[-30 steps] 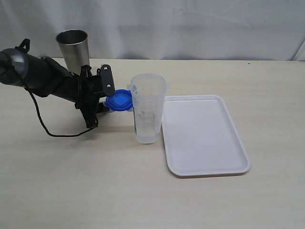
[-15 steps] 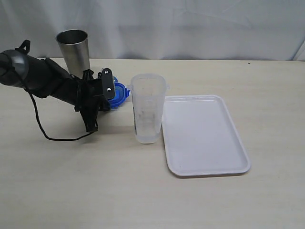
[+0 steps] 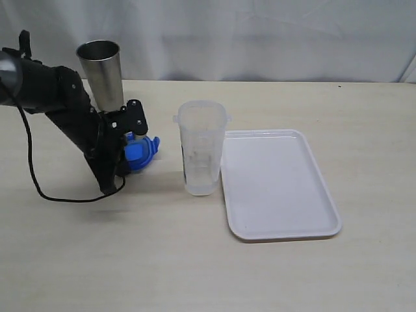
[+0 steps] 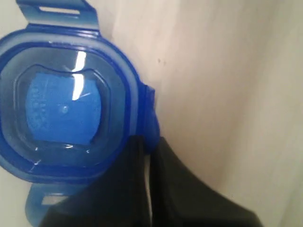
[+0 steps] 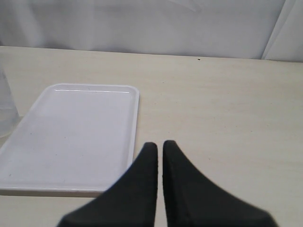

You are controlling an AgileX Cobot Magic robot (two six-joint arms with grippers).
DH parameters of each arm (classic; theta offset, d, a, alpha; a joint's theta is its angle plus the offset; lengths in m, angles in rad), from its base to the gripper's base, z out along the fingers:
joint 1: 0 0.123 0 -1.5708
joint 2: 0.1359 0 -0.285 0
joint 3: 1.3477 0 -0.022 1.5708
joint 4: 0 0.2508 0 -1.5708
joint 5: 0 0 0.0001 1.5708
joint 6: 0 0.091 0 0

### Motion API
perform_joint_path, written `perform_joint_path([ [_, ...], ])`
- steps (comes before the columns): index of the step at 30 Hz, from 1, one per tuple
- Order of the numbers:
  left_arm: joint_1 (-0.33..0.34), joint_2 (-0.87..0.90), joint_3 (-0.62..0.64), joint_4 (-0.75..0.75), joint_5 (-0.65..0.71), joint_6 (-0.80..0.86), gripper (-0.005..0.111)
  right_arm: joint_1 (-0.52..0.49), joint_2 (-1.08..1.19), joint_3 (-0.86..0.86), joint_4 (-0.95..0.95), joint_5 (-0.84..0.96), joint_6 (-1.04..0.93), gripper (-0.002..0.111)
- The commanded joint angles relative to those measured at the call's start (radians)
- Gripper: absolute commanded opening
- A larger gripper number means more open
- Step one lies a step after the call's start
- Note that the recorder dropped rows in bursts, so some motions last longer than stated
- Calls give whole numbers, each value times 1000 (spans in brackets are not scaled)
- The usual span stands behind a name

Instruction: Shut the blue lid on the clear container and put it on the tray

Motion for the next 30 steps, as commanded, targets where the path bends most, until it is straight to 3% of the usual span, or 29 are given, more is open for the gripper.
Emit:
perform_joint_path([
  [1, 0, -16, 14, 157, 161, -185, 0, 0, -5, 3, 6, -3, 2, 4],
  [13, 0, -201, 189, 178, 152, -175, 0, 0, -5, 3, 6, -3, 2, 4],
  [22, 0, -210, 264, 168, 98, -184, 2, 0, -5, 3, 6, -3, 2, 4],
  [30, 0, -210, 264, 161, 104, -184, 55, 0, -5, 3, 6, -3, 2, 4],
])
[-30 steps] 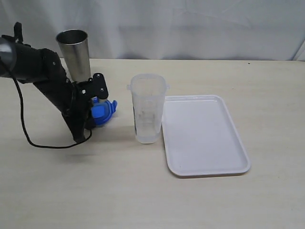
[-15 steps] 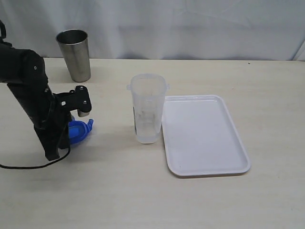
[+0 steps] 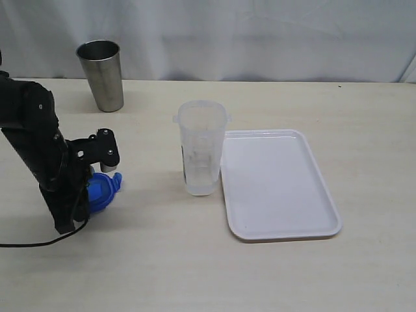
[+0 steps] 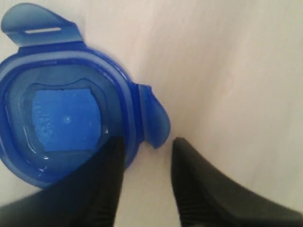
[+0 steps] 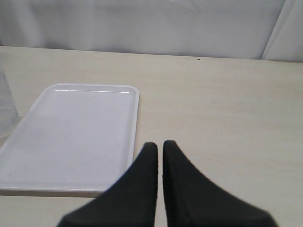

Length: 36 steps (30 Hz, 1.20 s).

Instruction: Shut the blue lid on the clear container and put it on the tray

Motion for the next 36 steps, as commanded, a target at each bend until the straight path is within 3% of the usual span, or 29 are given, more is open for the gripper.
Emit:
perform_joint_path([
  [1, 0, -8, 4, -10, 1, -14, 58, 0, -5, 3, 6, -3, 2, 4],
  [14, 1, -169, 0, 43, 5, -56, 59, 0, -5, 3, 6, -3, 2, 4],
  [19, 37, -229, -5, 163, -99, -631, 54, 0, -5, 3, 6, -3, 2, 4],
  [22, 125, -205, -27, 177, -73, -942, 43, 0, -5, 3, 6, -3, 2, 4],
  [25, 221, -164, -22, 129, -4, -1175, 42, 0, -5, 3, 6, -3, 2, 4],
  [29, 297, -101, 16, -50, 31, -1097, 42, 0, -5, 3, 6, -3, 2, 4],
  [36, 297, -67, 75, -413, -69, -864, 42, 0, -5, 3, 6, -3, 2, 4],
])
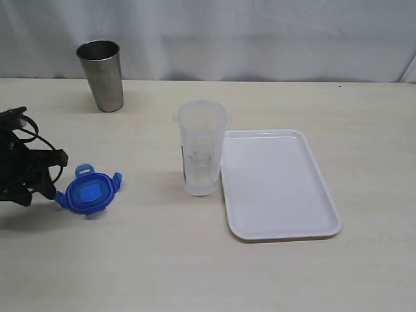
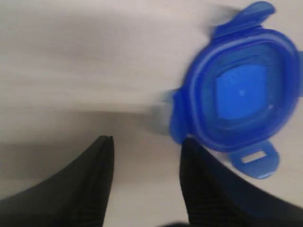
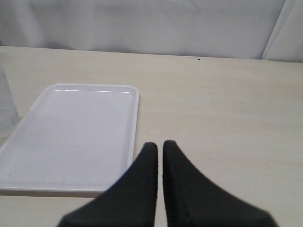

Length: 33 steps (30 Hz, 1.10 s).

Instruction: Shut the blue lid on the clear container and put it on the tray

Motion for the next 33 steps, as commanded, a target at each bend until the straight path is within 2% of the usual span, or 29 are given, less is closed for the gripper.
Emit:
perform_joint_path([
  [1, -1, 5, 33, -231, -91, 124, 42, 0, -5, 3, 6, -3, 2, 4],
  [4, -1, 9, 36, -218, -128, 114, 42, 0, -5, 3, 6, -3, 2, 4],
  [10, -1, 29, 36, -213, -104, 112, 42, 0, -5, 3, 6, -3, 2, 4],
  [33, -25, 99, 36, -213, -154, 109, 41, 0, -5, 3, 6, -3, 2, 4],
])
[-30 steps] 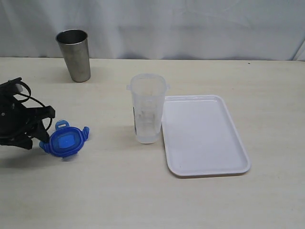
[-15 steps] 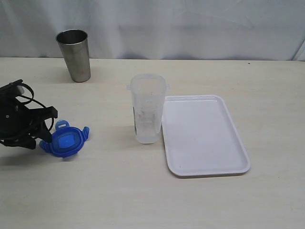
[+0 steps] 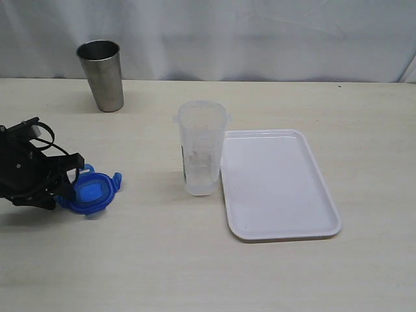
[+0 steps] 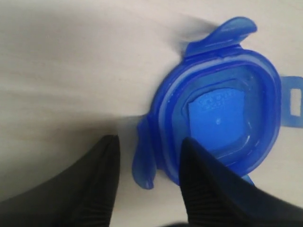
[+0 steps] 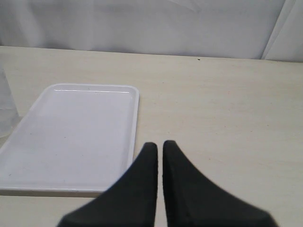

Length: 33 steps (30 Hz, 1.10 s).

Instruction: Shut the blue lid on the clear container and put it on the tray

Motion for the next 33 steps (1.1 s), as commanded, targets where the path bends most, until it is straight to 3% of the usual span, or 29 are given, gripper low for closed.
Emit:
perform_joint_path([
  [1, -6, 11, 3, 1, -24, -3, 41, 0, -5, 3, 6, -3, 2, 4],
  [23, 6, 11, 3, 59, -13, 3, 36, 0, -5, 3, 6, -3, 2, 4],
  [33, 6, 11, 3, 47, -20, 15, 0, 0, -5, 3, 6, -3, 2, 4],
])
